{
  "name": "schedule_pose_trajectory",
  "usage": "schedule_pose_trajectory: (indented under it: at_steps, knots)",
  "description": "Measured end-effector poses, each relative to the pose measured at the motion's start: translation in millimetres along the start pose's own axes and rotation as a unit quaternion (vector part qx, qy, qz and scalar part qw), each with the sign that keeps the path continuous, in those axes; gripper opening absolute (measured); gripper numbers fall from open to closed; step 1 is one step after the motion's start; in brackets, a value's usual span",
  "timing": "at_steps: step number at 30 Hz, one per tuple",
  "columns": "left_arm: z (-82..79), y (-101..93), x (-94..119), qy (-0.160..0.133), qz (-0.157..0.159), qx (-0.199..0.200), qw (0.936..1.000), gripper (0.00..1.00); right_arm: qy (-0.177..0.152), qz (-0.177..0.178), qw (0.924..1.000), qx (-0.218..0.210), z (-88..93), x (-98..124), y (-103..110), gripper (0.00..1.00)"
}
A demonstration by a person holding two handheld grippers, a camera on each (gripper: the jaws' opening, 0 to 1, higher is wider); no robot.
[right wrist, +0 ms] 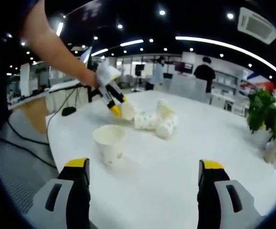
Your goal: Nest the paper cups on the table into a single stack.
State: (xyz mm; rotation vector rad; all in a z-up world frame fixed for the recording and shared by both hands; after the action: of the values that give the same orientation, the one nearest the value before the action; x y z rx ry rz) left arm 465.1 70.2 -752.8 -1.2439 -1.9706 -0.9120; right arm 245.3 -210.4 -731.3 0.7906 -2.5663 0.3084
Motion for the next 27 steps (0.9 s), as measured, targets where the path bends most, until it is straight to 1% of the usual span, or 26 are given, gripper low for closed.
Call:
schedule_pose_trajectory:
  at_steps: [3,5,7,13,15,16,19,20,23,25,27]
  knots:
    - [0.2,2.5,3,-0.010,-0.004,0.012,0.9999,0.38,0.000,0.000,1.0000,0.002,-0.2,0,0,0.92]
    - [-2.2,3.6,7,-0.026,-0.004,0.029,0.9992,0.38,0.001,0.000,1.0000,0.002,0.1,0,0,0.92]
    - [-5.1,6.5,11,-0.047,-0.007,0.054,0.9974,0.38,0.000,-0.001,1.0000,0.002,-0.1,0,0,0.92]
    - [-13.1,12.5,20,-0.087,-0.017,0.096,0.9914,0.38,0.003,-0.001,1.0000,0.005,0.2,0,1,0.92]
    - [-17.5,15.0,23,-0.104,-0.022,0.114,0.9878,0.38,0.004,-0.002,1.0000,0.005,0.6,0,1,0.92]
    - [-20.3,17.0,25,-0.116,-0.024,0.127,0.9848,0.38,0.004,-0.002,1.0000,0.005,0.7,0,1,0.92]
    - [-26.2,21.0,28,-0.137,-0.029,0.146,0.9793,0.38,0.005,-0.003,1.0000,0.006,0.7,0,1,0.92]
    - [-27.8,21.4,29,-0.140,-0.031,0.150,0.9784,0.37,0.006,-0.002,1.0000,0.006,0.9,0,1,0.92]
    - [-36.6,24.3,32,-0.168,-0.038,0.169,0.9706,0.37,0.003,-0.003,1.0000,0.005,0.2,0,1,0.92]
    - [-43.7,25.5,37,-0.188,-0.046,0.181,0.9642,0.36,-0.001,-0.004,1.0000,0.003,-0.8,1,0,0.92]
    - [-48.9,28.5,40,-0.208,-0.052,0.198,0.9564,0.36,-0.002,-0.004,1.0000,0.004,-1.9,1,0,0.92]
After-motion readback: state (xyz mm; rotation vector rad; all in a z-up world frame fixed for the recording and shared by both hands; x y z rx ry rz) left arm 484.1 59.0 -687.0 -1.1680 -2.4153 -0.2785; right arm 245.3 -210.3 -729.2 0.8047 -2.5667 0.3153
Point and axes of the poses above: the point that each gripper's makers call its tool centre point, and the gripper's own axes: x roughly backward along the fingers, y roughly to its left, z roughly out of its underside, the point moved 6 cm from there along x, roughly backward along the fingers, and after that the axes turned 5 degrees about y, right-handed, at the moved point
